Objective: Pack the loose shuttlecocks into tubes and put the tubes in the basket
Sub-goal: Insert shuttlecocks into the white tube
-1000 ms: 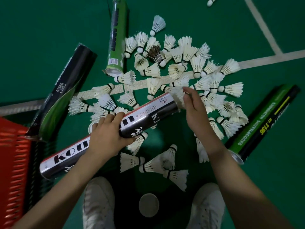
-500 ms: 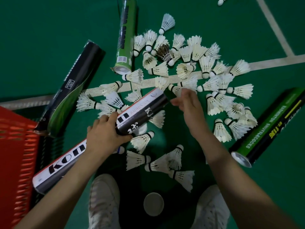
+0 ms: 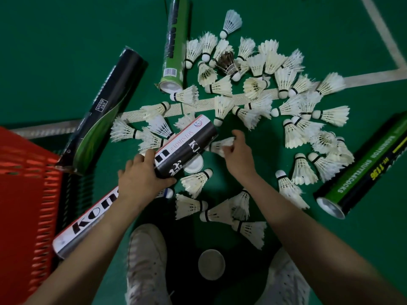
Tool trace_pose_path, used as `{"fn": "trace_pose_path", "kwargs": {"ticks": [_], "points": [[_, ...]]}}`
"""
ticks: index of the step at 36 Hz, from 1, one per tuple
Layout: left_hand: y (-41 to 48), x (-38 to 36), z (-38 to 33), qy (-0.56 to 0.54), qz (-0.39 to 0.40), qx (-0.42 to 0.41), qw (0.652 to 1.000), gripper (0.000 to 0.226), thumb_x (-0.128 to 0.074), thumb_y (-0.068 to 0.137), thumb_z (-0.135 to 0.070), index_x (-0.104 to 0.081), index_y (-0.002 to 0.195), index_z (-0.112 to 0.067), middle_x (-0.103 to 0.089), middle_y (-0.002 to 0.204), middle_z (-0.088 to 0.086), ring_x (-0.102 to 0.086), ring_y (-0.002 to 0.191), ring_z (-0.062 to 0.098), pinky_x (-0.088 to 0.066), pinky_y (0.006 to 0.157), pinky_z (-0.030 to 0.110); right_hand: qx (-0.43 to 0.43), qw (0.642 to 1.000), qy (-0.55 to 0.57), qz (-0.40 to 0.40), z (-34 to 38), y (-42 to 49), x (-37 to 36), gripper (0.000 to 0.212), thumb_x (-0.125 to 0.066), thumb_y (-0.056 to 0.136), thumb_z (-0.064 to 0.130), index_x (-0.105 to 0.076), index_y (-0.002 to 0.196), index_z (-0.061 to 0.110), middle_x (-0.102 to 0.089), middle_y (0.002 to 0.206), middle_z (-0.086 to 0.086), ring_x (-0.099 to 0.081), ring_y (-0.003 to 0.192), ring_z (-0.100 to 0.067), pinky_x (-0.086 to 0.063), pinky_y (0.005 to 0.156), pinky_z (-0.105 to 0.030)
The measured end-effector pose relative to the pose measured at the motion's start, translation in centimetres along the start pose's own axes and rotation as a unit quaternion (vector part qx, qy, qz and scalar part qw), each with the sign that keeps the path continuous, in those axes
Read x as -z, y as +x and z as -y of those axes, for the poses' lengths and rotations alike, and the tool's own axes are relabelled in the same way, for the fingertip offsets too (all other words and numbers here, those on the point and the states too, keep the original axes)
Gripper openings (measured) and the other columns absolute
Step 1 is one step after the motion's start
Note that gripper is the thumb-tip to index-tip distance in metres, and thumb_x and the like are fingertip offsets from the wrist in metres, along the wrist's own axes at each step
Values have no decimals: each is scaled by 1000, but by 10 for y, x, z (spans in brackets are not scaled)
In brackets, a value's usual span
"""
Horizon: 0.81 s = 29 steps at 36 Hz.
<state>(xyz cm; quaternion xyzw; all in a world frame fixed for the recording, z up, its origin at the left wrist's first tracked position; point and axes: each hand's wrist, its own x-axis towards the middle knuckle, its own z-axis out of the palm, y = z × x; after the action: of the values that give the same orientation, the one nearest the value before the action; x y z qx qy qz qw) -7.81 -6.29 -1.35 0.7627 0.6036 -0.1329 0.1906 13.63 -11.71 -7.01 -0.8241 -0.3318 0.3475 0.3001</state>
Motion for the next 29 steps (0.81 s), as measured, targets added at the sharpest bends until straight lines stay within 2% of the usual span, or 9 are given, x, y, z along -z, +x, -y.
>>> {"fn": "trace_pose_path", "kwargs": {"ticks": [3, 6, 10, 12, 15, 18, 21, 25, 29], "points": [[-3, 0, -2, 8, 2, -9, 1000, 86, -74, 65, -59, -38, 131, -18, -51, 123, 12, -46, 115, 34, -38, 92, 46, -15, 994, 74, -74, 1, -1, 21, 46, -46, 98, 10, -29, 141, 14, -52, 134, -16, -57, 113, -31, -49, 96, -42], [-6, -1, -6, 13, 7, -24, 1000, 87, -74, 64, -58, -37, 134, -20, -50, 125, 11, -45, 116, 34, -37, 94, 46, 4, 989, 95, -113, -4, -2, 46, 37, -40, 99, 8, -38, 136, 14, -52, 131, -12, -55, 111, -26, -44, 85, -25], [-11, -1, -12, 19, 7, -55, 998, 89, -74, 66, -57, -35, 137, -21, -49, 129, 11, -43, 120, 34, -35, 96, 46, 78, 988, 89, -98, -7, -8, 70, 35, -36, 100, 7, -45, 132, 18, -47, 111, 4, -48, 77, -4, -35, 60, -10], [-15, 0, -16, 23, 2, -70, 997, 88, -73, 66, -58, -36, 137, -21, -49, 128, 10, -44, 119, 34, -34, 95, 44, 106, 988, 91, -68, -6, -13, 76, 37, -34, 100, 8, -41, 134, 21, -47, 112, 4, -47, 73, 3, -35, 60, -6], [-20, -1, -20, 17, -11, -91, 996, 86, -74, 66, -58, -38, 135, -21, -51, 126, 9, -45, 117, 33, -34, 94, 43, 124, 987, 105, -15, -3, -20, 82, 39, -32, 101, 8, -35, 137, 23, -51, 111, 2, -51, 74, 3, -40, 66, -16], [-21, 0, -25, -2, -20, -101, 995, 87, -75, 66, -56, -39, 136, -20, -51, 125, 10, -46, 116, 33, -34, 94, 43, 117, 985, 124, -17, -2, -27, 88, 37, -30, 100, 7, -35, 135, 19, -51, 99, 13, -50, 66, 10, -38, 60, -9], [-22, 1, -31, -10, -26, -112, 993, 87, -77, 64, -52, -40, 136, -21, -52, 125, 10, -47, 115, 33, -35, 94, 43, 118, 984, 133, -34, -5, -30, 95, 33, -31, 100, 5, -35, 131, 13, -52, 99, 7, -49, 65, 4, -38, 61, -15], [-21, 0, -35, -4, -27, -123, 992, 87, -79, 62, -51, -42, 135, -21, -53, 124, 10, -49, 113, 34, -36, 92, 44, 142, 985, 96, -34, -9, -34, 103, 32, -32, 100, 6, -33, 132, 12, -49, 106, 0, -50, 80, -28, -36, 65, -27], [-22, 0, -39, 9, -30, -133, 991, 86, -78, 63, -53, -42, 134, -22, -53, 124, 9, -49, 113, 33, -36, 92, 43, 159, 986, 32, -36, -11, -33, 111, 34, -33, 100, 7, -35, 133, 11, -45, 116, -6, -51, 91, -19, -34, 70, -21]]}}
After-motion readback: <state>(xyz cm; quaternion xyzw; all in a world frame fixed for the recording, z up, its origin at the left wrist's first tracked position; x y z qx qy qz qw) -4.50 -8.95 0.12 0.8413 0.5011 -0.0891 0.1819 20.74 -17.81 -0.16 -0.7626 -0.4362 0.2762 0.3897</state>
